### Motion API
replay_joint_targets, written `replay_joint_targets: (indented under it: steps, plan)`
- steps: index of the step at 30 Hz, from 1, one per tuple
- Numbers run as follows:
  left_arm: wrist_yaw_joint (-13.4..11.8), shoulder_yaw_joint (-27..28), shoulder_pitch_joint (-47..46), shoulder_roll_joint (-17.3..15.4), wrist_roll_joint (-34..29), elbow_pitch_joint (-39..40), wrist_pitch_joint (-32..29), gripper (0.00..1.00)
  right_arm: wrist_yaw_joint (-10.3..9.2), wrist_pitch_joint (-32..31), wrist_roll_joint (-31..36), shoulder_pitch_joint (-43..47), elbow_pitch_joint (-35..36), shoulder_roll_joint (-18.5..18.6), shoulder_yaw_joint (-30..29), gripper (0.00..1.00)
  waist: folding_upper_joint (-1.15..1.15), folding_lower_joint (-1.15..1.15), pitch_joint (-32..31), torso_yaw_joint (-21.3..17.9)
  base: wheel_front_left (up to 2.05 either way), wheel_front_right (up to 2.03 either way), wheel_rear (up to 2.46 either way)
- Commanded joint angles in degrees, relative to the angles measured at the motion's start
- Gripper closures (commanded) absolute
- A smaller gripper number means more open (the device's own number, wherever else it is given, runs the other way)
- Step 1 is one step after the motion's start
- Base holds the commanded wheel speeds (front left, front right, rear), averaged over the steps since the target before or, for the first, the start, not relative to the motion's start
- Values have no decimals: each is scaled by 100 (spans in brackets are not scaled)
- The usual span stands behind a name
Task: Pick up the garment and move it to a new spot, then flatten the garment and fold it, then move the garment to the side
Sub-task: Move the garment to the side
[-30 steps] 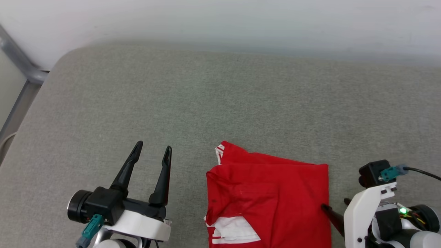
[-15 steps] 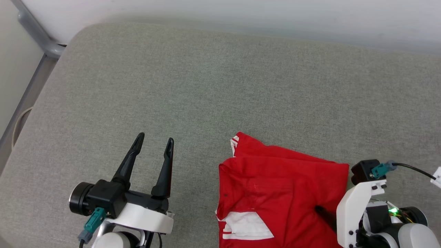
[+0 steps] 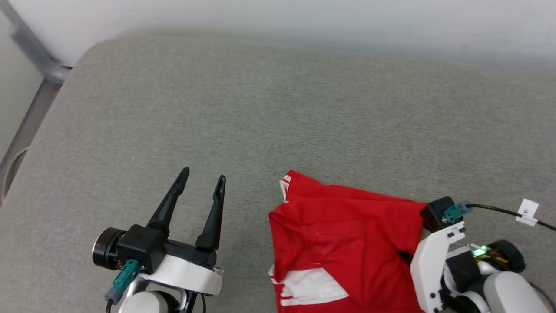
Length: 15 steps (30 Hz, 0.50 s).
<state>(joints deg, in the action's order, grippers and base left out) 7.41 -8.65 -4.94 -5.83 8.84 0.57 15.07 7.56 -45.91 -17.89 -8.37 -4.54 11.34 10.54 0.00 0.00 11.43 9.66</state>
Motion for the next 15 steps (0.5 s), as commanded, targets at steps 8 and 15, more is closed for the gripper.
replay_joint_targets:
  steps: [8,15]
  plan:
    - [11,-385,-31,-84,26,100,12,0,-13,277,382,-437,651,1582,784,100,0,0,-85,-812,0,0,0]
    - [11,-1088,-458,-172,-26,147,12,0,-12,524,393,-834,875,3004,1121,100,0,0,326,-1554,0,0,0]
